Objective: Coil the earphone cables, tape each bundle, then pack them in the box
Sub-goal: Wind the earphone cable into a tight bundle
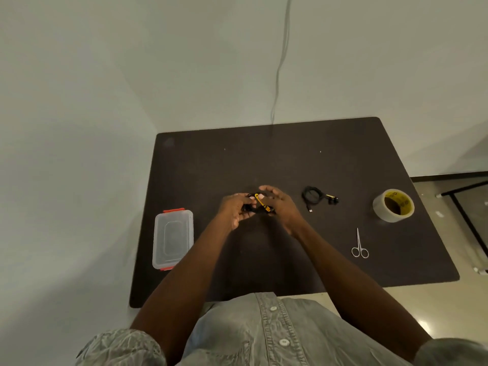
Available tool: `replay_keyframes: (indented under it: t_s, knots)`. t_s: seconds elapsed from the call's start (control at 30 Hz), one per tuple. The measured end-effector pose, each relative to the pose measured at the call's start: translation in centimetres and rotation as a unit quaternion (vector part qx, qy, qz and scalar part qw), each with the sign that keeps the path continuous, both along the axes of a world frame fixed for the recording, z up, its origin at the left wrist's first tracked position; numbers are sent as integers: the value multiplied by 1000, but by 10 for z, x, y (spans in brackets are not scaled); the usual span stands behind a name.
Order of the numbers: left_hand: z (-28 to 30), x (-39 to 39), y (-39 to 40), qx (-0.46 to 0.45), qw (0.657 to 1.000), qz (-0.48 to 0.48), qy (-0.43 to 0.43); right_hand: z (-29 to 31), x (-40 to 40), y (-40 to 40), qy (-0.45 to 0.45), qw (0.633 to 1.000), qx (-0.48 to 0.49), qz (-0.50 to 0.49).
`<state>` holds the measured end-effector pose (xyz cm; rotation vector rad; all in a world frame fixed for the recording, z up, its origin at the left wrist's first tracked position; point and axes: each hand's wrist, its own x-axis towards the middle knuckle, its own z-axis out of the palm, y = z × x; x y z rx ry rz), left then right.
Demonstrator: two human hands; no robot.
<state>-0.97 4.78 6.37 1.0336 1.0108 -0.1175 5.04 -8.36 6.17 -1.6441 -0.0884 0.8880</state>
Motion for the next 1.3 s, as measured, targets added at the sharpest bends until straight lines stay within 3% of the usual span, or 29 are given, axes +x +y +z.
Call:
replay_keyframes:
  t_s: [0.27, 0.43, 0.67, 1.0, 1.3]
  knots:
    - [-14, 18, 21, 13, 999, -30, 20, -17, 10, 10, -9, 997, -75, -7]
    - [-22, 21, 21, 34, 999, -40, 2, -23, 13, 21, 33, 996, -66, -58]
    - [-36, 23, 20, 32, 999, -31, 25, -35, 22, 19, 45, 991, -122, -25]
    - [-62, 21, 4, 133, 989, -26, 58, -46, 27, 29, -110, 942, -310, 57]
    - [-72, 21, 2, 199, 976, -31, 77, -51, 18, 30, -220, 913, -338, 55]
